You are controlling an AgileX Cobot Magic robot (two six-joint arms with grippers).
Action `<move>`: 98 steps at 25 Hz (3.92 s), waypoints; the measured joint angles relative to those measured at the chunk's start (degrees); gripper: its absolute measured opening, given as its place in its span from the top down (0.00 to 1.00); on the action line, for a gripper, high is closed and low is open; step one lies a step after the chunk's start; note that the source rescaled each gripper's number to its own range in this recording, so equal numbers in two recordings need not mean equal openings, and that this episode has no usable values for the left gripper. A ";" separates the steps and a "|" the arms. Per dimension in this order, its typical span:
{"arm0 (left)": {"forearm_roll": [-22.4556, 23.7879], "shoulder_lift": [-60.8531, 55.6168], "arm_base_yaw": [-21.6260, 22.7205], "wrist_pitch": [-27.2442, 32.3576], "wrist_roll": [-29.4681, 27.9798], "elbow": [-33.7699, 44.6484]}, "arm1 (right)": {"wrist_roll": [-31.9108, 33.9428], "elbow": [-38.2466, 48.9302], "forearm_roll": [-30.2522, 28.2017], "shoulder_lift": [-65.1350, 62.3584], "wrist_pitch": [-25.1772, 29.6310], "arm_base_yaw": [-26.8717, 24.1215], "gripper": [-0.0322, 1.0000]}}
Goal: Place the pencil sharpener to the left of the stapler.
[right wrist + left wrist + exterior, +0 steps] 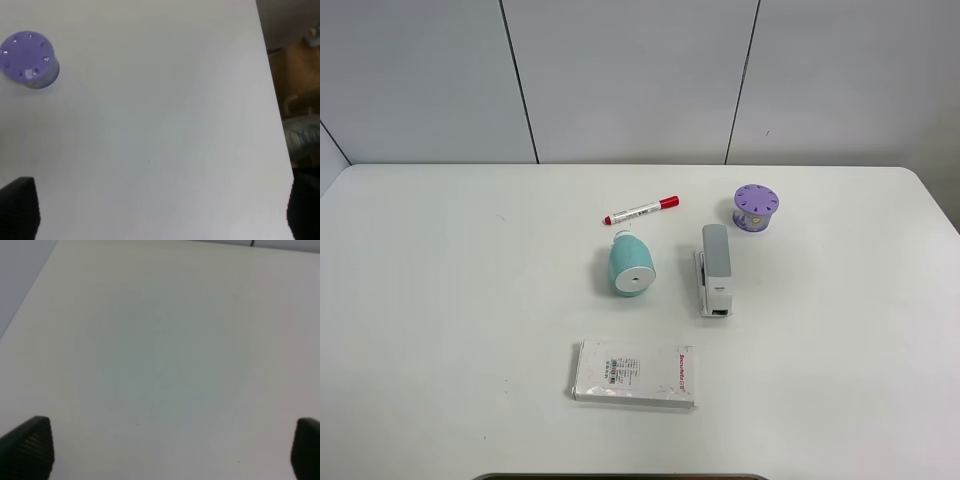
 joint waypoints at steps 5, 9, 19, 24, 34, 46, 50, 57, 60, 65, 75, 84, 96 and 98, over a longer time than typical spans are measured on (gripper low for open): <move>0.00 0.00 0.00 0.00 0.00 0.00 | -0.78 4.31 0.66 -7.63 -1.43 2.42 0.00; 0.00 0.00 0.00 0.00 0.00 0.00 | -1.23 6.65 0.60 -12.80 -1.45 5.90 0.00; 0.00 0.00 0.00 0.00 0.00 0.00 | -1.42 15.99 -1.78 -27.22 -5.70 7.31 0.00; 0.00 0.00 0.00 0.00 0.00 0.00 | -0.78 20.02 -1.99 -33.05 -5.69 7.31 0.00; 0.00 0.00 0.00 0.00 0.00 0.00 | -1.71 29.77 -2.22 -44.84 -5.77 7.31 0.00; 0.00 0.00 0.00 0.00 0.00 0.00 | -2.40 43.15 1.42 -55.96 -7.22 7.31 0.00; 0.00 0.00 0.00 0.00 0.00 0.00 | -2.66 43.64 1.63 -59.61 -7.43 7.31 0.00; 0.00 0.00 0.00 0.00 0.00 0.00 | -2.75 43.78 2.32 -63.99 -4.93 7.31 0.00; 0.00 0.00 0.00 0.00 0.00 0.00 | -2.75 43.78 2.49 -64.04 -3.07 7.31 0.00; 0.00 0.00 0.00 0.00 0.00 0.00 | -2.75 43.78 2.65 -64.04 -2.24 7.31 0.00; 0.00 0.00 0.00 0.00 0.00 0.00 | -1.67 44.99 1.99 -64.04 -3.10 7.31 0.00; 0.00 0.00 0.00 0.00 0.00 0.00 | -0.79 44.99 1.18 -64.04 -3.69 7.31 0.00; 0.00 0.00 0.00 0.00 0.00 0.00 | -0.79 44.99 1.18 -64.04 -3.69 7.31 0.00; 0.00 0.00 0.00 0.00 0.00 0.00 | -0.79 44.99 1.18 -64.04 -3.69 7.31 0.00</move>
